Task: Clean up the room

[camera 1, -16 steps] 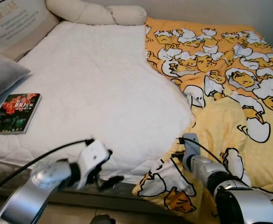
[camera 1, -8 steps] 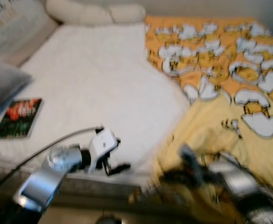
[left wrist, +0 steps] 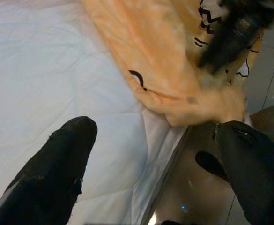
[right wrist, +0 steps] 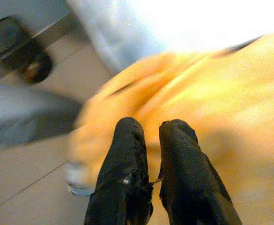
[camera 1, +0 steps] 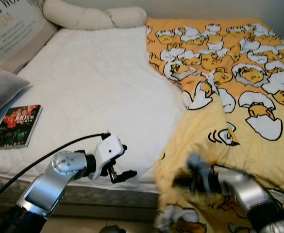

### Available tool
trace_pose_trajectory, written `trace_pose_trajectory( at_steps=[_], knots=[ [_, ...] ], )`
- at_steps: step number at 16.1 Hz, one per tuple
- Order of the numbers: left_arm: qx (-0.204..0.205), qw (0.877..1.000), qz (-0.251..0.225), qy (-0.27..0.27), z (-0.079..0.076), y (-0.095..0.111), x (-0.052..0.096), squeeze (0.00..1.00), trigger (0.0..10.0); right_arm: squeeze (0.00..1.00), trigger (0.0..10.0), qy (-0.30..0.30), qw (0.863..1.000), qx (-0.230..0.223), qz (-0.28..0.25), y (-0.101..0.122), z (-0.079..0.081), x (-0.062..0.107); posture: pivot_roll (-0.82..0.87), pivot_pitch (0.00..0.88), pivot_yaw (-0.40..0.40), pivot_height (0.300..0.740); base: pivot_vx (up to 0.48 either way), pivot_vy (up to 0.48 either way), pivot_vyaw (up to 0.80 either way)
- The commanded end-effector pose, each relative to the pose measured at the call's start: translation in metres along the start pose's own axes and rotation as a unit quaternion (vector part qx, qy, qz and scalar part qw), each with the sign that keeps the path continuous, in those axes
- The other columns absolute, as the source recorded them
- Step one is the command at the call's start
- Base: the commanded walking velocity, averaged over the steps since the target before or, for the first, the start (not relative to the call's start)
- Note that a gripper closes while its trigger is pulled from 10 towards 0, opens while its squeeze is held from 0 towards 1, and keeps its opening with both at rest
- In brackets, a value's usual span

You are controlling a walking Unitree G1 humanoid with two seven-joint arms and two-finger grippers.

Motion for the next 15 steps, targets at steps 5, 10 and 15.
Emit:
trace_pose_trajectory(
  at_steps=[5, 10, 15],
  knots=[
    [-0.013, 1.0, 0.005, -0.002, 0.0, -0.001, -0.001, 0.0, 10.0, 1.0, 10.0, 0.01, 0.999, 0.002, -0.034, 0.019, 0.008, -0.012, 0.03, 0.0, 0.058, 0.74, 0.0, 0.0, 0.0],
    [-0.014, 1.0, 0.007, -0.002, 0.001, -0.001, 0.0, 0.0, 10.0, 1.0, 10.0, -0.154, 0.984, -0.077, -0.049, 0.033, -0.028, -0.028, 0.04, 0.0, 0.054, 0.74, 0.0, 0.0, 0.0],
    [-0.016, 1.0, 0.016, -0.006, 0.002, -0.003, 0.002, 0.0, 10.0, 1.0, 10.0, -0.223, 0.967, -0.125, -0.014, 0.037, -0.031, -0.055, 0.04, 0.0, 0.063, 0.74, 0.0, 0.0, 0.0]
  ],
)
Point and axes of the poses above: a point about 5 cm out from each wrist's last joint towards the gripper, its own x axis pointing back from the gripper into the wrist, its own y axis along the axis of the wrist's last joint, z = x × y, the point moved 5 cm from there along -x, pointing out of the wrist towards the gripper, and after that the axes turned 5 degrees about x, right-handed, at the moved point
